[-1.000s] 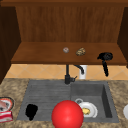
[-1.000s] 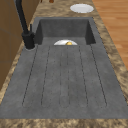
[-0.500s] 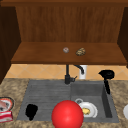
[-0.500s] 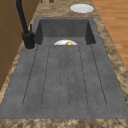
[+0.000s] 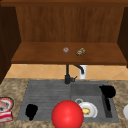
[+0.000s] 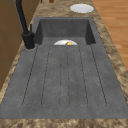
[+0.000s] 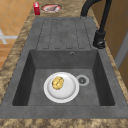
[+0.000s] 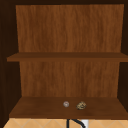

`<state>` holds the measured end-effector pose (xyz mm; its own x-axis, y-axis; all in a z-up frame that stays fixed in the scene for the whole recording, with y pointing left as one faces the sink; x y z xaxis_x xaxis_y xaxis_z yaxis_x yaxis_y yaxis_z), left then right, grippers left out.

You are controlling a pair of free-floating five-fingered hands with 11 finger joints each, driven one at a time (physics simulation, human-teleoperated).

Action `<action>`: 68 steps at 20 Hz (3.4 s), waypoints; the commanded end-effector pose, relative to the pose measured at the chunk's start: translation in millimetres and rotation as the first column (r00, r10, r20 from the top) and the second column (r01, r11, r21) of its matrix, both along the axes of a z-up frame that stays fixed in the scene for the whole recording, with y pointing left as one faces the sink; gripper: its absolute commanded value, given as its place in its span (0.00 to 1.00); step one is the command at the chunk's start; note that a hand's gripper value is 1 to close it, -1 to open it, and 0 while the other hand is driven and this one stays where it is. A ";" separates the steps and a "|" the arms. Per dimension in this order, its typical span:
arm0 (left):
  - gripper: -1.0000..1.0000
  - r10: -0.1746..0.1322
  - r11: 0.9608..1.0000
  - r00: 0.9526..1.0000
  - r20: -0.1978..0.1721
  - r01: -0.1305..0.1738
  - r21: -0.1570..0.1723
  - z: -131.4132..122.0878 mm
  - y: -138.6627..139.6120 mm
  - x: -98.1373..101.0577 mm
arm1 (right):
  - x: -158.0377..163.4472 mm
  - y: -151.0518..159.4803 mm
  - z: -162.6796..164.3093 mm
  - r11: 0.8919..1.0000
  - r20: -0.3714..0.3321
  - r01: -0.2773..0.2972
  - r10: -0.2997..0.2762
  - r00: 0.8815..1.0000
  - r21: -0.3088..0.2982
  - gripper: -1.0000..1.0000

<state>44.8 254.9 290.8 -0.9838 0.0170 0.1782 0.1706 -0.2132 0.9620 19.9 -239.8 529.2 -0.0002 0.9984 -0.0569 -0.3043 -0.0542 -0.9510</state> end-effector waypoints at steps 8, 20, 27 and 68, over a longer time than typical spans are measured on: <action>0.50 0.000 1.000 1.000 0.000 0.000 0.000 0.0 0.0 0.0 | -65.0 17.9 -65.7 0.999 0.169 0.029 -0.026 0.985 -0.014 0.00; 0.50 0.000 1.000 1.000 0.000 0.000 0.000 0.0 0.0 0.0 | -96.4 20.2 -159.6 0.999 0.217 0.037 -0.034 0.976 -0.010 0.00; 0.50 0.000 1.000 1.000 0.000 0.000 0.000 0.0 0.0 0.0 | -97.3 22.1 -216.7 0.999 0.206 0.047 -0.044 0.977 -0.011 0.00; 0.50 0.000 1.000 1.000 0.000 0.000 0.000 0.0 0.0 0.0 | 59.1 5.5 -333.4 1.000 -0.220 0.026 -0.024 0.975 0.005 0.00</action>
<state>44.8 254.9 290.8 -0.9838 0.0170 0.1782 0.1706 -0.2132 0.9620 79.3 -234.8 195.9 0.0131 0.9986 -0.0506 -0.5072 -0.0369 -0.8610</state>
